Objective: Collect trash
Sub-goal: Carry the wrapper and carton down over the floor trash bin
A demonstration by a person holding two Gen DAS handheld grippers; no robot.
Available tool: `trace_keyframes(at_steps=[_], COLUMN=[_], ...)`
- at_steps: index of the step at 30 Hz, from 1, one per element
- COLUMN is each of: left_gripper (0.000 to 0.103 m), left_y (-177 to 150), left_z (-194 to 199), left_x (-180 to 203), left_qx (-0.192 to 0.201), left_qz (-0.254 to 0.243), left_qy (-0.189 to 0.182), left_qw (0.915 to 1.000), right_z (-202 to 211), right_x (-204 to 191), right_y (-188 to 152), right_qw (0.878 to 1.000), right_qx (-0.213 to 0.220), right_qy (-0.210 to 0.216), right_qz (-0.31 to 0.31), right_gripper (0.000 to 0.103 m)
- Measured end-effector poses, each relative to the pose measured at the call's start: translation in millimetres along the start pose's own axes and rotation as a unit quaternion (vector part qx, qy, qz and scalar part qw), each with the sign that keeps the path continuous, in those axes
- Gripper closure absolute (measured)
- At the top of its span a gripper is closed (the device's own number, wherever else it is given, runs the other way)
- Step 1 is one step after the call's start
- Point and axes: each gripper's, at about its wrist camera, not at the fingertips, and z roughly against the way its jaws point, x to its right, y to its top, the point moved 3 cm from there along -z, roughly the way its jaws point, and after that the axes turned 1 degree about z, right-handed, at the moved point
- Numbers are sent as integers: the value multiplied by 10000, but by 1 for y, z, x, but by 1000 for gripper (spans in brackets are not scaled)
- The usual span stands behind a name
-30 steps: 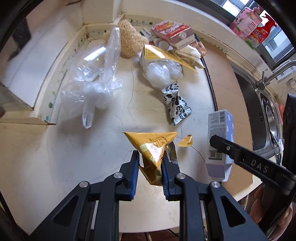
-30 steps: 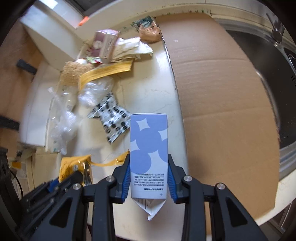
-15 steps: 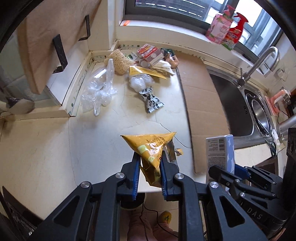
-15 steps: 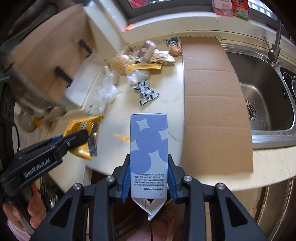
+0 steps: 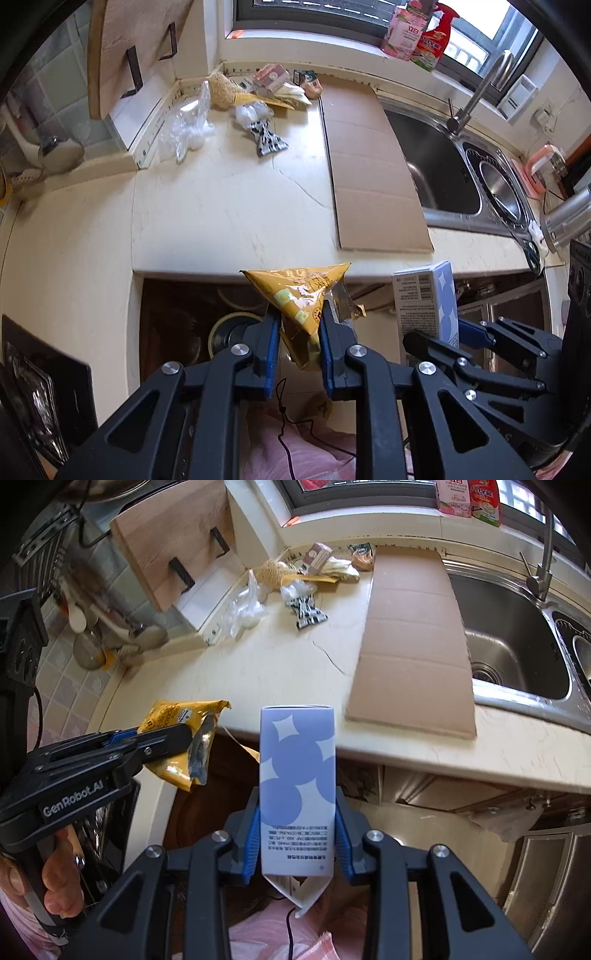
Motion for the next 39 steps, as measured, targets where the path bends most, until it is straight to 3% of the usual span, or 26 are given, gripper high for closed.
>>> trace_keyframes(at_steps=[10, 19, 39], left_gripper=[86, 86, 86], left_y=[-72, -121, -196], left_z=[-19, -72, -250], left_x=[5, -17, -123], left_qx=[-281, -519, -673], left_qz=[311, 627, 1613], left_qy=[110, 537, 1269], left_qw=[9991, 9952, 9764], right_z=[-11, -65, -290], right_x=[14, 21, 18], right_y=[-49, -79, -136], right_qw=[9993, 9961, 9813], right_qx=[-348, -870, -1907], right_qy=[3, 48, 245], right_qz=[127, 155, -33], right_gripper=[68, 68, 68])
